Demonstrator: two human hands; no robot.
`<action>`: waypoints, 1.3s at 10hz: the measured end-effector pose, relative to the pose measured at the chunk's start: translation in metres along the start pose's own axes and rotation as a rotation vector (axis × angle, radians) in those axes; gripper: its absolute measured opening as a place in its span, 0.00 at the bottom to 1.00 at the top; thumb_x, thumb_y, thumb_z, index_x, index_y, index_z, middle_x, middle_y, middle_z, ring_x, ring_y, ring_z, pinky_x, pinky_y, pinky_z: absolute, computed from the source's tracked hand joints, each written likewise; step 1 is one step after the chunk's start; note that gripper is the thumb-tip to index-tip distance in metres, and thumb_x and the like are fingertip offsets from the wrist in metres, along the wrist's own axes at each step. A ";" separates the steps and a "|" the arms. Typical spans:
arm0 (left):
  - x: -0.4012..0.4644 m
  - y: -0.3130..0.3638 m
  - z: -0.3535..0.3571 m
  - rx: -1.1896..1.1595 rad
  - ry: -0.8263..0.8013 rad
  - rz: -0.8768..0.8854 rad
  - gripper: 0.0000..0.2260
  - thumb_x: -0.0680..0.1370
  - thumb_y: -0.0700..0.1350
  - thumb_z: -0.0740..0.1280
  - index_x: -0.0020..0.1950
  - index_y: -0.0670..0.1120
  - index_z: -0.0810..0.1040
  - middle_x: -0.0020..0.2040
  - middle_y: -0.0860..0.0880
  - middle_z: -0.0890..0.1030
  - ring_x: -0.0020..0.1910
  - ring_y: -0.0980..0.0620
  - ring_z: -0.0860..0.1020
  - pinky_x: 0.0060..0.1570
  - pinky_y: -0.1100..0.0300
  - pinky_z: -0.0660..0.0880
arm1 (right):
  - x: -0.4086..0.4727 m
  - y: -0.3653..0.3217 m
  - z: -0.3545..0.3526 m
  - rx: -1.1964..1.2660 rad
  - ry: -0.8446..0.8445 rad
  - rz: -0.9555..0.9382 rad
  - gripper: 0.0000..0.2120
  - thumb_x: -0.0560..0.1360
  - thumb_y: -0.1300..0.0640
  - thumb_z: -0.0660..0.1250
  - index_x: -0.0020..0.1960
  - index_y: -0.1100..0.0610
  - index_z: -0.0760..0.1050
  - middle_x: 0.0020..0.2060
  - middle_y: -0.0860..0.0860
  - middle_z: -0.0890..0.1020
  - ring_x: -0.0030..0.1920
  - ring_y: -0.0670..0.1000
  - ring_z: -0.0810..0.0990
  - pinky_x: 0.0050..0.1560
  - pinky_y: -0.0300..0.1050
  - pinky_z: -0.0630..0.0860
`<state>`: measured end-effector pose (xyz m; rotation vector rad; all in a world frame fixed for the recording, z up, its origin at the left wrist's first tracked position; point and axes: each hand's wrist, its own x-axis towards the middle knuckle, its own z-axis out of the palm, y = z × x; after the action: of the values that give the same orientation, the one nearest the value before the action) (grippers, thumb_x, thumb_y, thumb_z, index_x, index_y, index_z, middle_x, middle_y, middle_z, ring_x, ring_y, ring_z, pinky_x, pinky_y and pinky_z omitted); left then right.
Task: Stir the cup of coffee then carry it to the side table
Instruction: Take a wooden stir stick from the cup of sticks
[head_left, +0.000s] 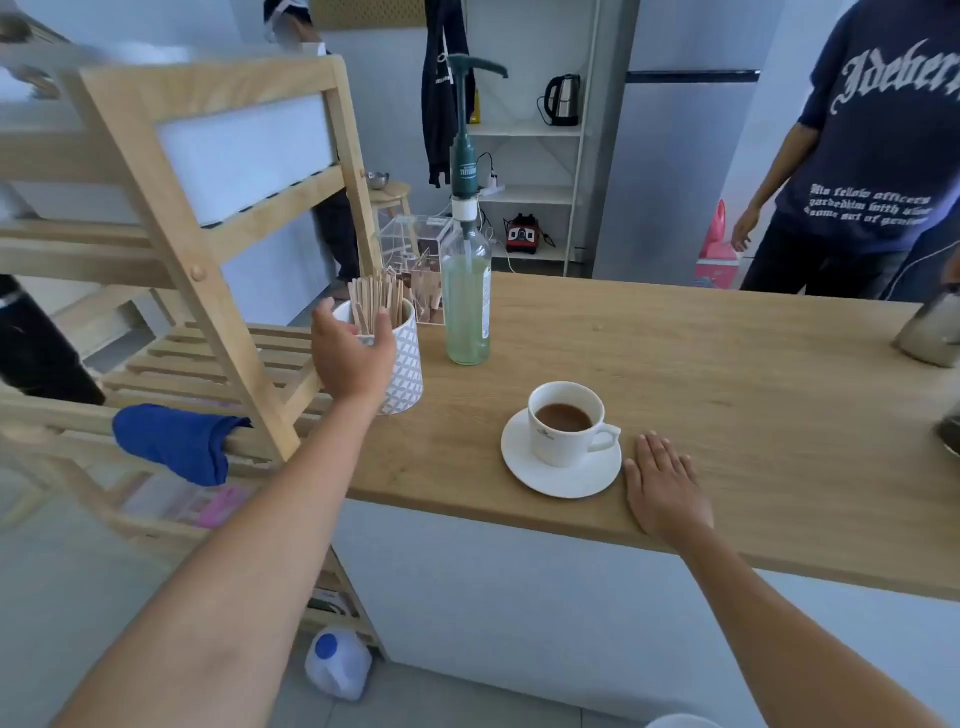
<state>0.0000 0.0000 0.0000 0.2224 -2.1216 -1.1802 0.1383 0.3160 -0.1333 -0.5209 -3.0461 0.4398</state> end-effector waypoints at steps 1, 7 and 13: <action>0.014 0.002 0.000 0.036 -0.067 -0.081 0.20 0.74 0.53 0.67 0.62 0.44 0.74 0.41 0.49 0.78 0.39 0.52 0.74 0.41 0.60 0.67 | 0.000 0.001 -0.002 -0.010 -0.013 0.013 0.27 0.81 0.47 0.40 0.77 0.56 0.47 0.78 0.50 0.50 0.77 0.48 0.45 0.76 0.47 0.42; -0.010 0.041 -0.033 -0.172 0.074 0.419 0.07 0.76 0.42 0.66 0.45 0.39 0.82 0.39 0.46 0.82 0.36 0.54 0.77 0.36 0.69 0.71 | -0.003 -0.002 -0.003 -0.008 -0.032 0.022 0.27 0.81 0.47 0.40 0.77 0.56 0.47 0.78 0.50 0.49 0.77 0.48 0.45 0.77 0.47 0.41; -0.175 -0.006 0.015 -0.234 -0.370 0.158 0.06 0.74 0.36 0.67 0.48 0.40 0.83 0.42 0.47 0.85 0.40 0.49 0.83 0.43 0.55 0.80 | -0.003 -0.004 -0.004 -0.013 -0.025 0.026 0.27 0.81 0.47 0.41 0.77 0.57 0.47 0.78 0.50 0.50 0.77 0.48 0.45 0.76 0.47 0.41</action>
<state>0.1207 0.0858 -0.0953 -0.2862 -2.2326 -1.4452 0.1405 0.3126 -0.1281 -0.5609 -3.0718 0.4310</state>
